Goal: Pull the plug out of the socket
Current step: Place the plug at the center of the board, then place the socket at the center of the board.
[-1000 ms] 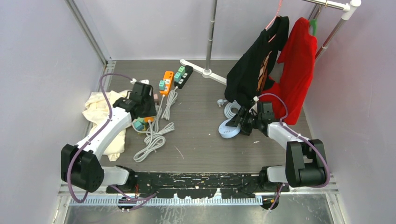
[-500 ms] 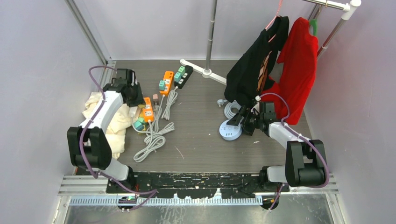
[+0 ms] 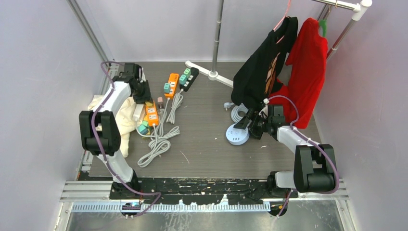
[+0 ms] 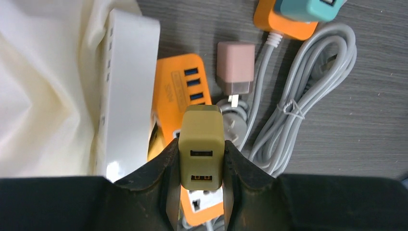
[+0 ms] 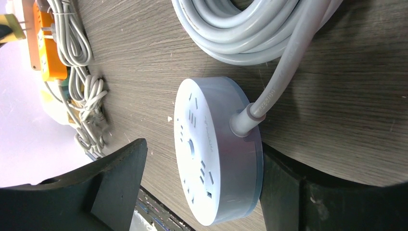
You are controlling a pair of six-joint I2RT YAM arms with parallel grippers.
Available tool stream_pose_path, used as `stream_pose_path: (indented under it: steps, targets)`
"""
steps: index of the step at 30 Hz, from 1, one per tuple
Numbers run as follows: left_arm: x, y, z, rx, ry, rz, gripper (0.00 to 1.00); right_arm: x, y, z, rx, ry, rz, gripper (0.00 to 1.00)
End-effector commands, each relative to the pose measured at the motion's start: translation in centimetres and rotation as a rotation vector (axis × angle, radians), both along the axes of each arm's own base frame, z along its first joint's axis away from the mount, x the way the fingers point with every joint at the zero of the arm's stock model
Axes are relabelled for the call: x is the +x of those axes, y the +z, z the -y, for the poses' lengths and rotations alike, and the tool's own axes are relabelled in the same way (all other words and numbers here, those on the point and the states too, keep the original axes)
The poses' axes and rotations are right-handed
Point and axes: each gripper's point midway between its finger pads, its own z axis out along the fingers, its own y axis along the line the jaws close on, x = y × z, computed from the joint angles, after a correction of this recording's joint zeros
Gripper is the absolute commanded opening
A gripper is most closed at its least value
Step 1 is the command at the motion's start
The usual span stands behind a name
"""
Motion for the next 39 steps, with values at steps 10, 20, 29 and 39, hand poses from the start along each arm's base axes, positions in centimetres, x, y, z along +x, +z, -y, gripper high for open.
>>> stream_pose_path:
  steps: [10, 20, 29, 39]
  targets:
    - [4.8, -0.8, 1.3, -0.083, -0.051, -0.014, 0.37, 1.7, 2.3, 0.3, 0.000, 0.006, 0.132, 0.84]
    - [4.4, -0.5, 1.2, -0.083, -0.056, -0.018, 0.45, 1.8, 2.2, 0.5, -0.004, 0.007, 0.133, 0.85]
    - [3.3, 6.6, 2.1, -0.125, -0.087, 0.195, 0.46, 1.8, 2.4, 0.7, -0.030, 0.041, 0.170, 0.85]
    - [-1.8, 16.4, 4.3, -0.293, -0.096, 0.536, 0.55, 2.3, 4.0, 2.6, -0.081, 0.054, 0.218, 0.90]
